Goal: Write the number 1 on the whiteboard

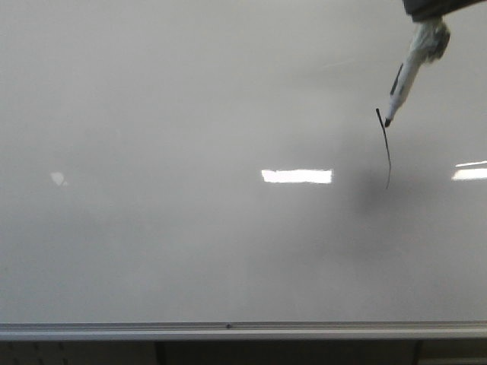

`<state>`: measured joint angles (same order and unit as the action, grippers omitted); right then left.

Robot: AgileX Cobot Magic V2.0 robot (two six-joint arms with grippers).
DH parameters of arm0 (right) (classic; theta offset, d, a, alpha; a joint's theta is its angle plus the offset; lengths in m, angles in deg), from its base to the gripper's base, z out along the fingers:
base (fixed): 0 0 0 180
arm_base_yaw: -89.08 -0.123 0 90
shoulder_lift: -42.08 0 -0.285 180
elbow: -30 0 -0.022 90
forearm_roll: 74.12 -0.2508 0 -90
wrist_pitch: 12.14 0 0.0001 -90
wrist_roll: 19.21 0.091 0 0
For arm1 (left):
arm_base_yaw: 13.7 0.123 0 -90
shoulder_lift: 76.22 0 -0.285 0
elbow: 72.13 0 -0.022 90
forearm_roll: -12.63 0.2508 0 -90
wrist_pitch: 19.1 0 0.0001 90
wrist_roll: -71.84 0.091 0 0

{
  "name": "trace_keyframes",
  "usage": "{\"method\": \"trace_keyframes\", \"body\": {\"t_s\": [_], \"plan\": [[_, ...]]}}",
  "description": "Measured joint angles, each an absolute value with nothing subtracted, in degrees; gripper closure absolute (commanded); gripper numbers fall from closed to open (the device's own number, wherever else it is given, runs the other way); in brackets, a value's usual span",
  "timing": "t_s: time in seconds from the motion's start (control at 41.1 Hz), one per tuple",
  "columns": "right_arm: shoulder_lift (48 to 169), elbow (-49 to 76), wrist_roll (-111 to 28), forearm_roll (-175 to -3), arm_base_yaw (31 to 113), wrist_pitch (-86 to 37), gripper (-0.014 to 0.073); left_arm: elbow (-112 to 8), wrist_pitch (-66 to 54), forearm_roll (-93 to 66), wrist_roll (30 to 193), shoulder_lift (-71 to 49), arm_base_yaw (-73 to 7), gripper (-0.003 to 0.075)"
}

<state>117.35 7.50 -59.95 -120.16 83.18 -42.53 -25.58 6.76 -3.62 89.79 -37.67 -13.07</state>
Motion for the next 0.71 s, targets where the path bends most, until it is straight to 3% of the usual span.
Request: {"method": "trace_keyframes", "body": {"t_s": [0.705], "plan": [[114.12,7.5,-60.07,-119.72,83.18,-46.98,0.0654,-25.58,6.76,-3.62,89.7,-37.67,-13.07,0.0741]]}}
